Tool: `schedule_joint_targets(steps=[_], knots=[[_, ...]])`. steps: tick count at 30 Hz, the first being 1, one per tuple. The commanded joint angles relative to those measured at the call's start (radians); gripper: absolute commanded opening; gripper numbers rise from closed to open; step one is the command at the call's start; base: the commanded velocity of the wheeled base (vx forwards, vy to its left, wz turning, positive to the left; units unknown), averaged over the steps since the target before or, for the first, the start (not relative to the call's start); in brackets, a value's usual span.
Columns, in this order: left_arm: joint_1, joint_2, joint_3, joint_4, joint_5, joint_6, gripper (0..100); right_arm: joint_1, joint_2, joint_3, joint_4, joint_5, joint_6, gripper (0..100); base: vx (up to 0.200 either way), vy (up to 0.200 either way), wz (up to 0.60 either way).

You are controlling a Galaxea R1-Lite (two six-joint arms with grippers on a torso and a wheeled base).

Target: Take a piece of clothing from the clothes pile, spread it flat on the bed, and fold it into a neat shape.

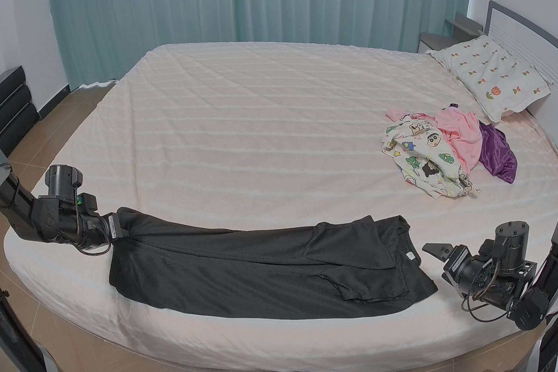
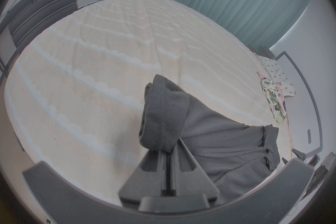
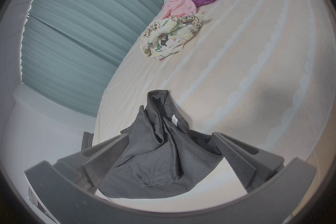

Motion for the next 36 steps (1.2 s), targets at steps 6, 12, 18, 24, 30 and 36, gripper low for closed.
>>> schedule_joint_targets(steps=[6,12,18,24,30,36], knots=[[0.008,-0.013,-0.004,0.002,-0.005,-0.005,0,-0.001,0.001,0.001,0.000,0.000,0.000,100,0.000,0.000,0.00],[0.049,-0.031,-0.015,0.018,-0.005,-0.008,0,-0.001,0.001,0.000,0.000,0.000,0.000,100,0.000,0.000,0.00],[0.046,-0.071,-0.005,0.019,-0.004,-0.050,0,-0.001,0.001,0.000,0.000,0.000,0.001,100,0.000,0.000,0.00],[-0.041,-0.140,0.010,0.062,0.010,-0.113,0,-0.003,0.001,0.000,0.000,0.000,0.001,100,0.000,0.000,0.00],[-0.184,-0.209,-0.010,0.168,0.079,-0.200,0,-0.008,0.001,0.000,0.000,0.000,0.001,100,0.000,-0.167,0.00],[-0.325,-0.204,-0.016,0.173,0.180,-0.266,0,-0.009,0.004,0.000,0.000,0.002,0.001,100,0.000,-0.200,0.00]])
